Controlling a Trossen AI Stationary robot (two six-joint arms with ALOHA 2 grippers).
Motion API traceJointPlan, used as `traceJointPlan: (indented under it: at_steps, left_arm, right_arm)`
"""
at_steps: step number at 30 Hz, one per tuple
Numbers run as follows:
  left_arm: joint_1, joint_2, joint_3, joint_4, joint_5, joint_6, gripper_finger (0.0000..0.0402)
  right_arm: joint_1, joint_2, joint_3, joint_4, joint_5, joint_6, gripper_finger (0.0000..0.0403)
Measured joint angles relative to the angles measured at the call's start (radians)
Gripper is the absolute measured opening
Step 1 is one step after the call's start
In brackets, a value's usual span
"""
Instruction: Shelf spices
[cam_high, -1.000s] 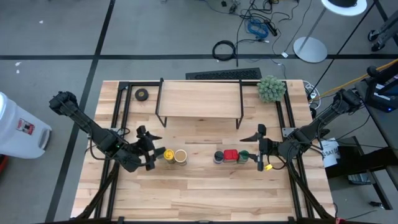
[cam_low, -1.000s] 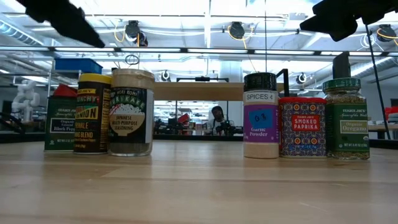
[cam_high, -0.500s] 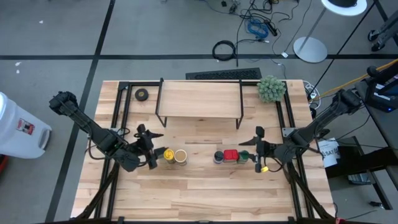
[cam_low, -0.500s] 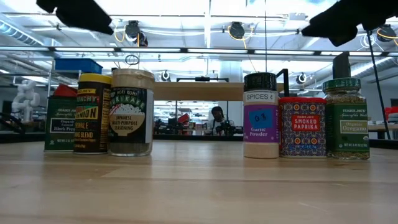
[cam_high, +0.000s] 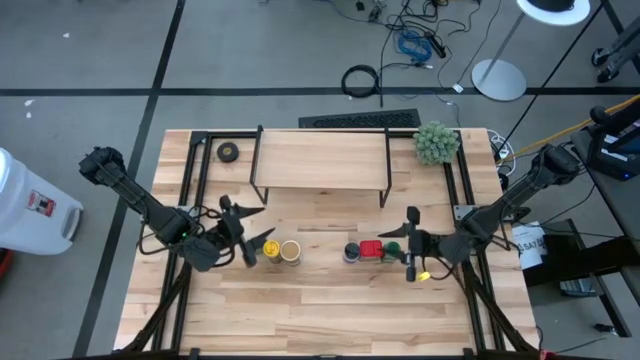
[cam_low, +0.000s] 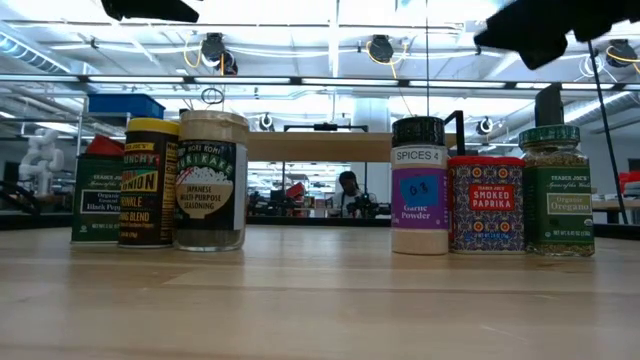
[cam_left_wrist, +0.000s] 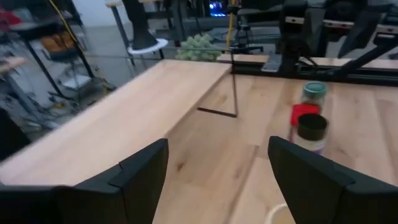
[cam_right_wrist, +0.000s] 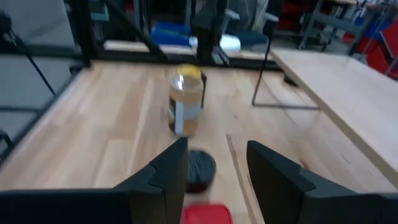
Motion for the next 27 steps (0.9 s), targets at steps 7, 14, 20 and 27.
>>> traceJointPlan:
  at_steps: [7,14,20,27]
  left_arm:
    - [-0.003,0.0,0.0,-0.001,0.019,-0.027,0.0285]
    - [-0.003,0.001,-0.001,-0.005,-0.015,-0.102,0.0285]
    - [-0.003,0.002,-0.001,-0.005,0.065,0.027,0.027]
    - [0.028,0.002,-0.002,0.005,0.027,0.011,0.0258]
  right_arm:
    - [0.0,0.0,0.0,0.133,0.003,-0.034,0.0151]
    - [0.0,0.0,0.0,0.154,0.008,-0.122,0.0151]
    - [0.0,0.0,0.0,0.153,0.012,-0.139,0.0151]
    - [0.0,0.0,0.0,0.12,0.056,-0.149,0.0151]
